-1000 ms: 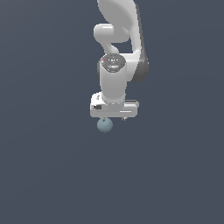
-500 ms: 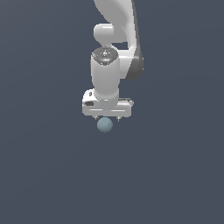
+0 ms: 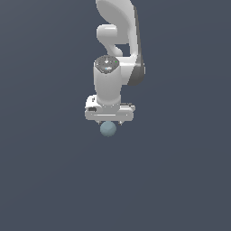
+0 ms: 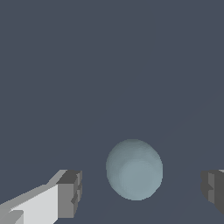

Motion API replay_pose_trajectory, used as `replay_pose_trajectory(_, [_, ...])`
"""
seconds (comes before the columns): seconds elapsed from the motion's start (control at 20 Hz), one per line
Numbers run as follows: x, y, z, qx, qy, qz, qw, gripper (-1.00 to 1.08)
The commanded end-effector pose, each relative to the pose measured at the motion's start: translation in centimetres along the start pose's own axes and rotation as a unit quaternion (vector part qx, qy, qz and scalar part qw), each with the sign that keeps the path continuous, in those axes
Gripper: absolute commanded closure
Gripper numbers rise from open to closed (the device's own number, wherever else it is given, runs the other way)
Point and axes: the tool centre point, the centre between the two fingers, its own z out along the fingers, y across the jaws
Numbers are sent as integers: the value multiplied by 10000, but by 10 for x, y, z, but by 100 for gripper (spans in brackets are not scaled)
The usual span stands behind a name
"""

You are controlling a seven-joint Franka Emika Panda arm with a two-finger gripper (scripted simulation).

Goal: Pick up the object and move it to a goal position.

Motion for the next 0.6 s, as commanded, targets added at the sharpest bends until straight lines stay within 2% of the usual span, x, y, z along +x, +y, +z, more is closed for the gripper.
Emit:
replay_pose_trajectory(0.0, [-8,3,13,7,-19,-43,10000,-92])
replay_pose_trajectory(0.55, [-44,16,62,34,-77,-221,9997,-92])
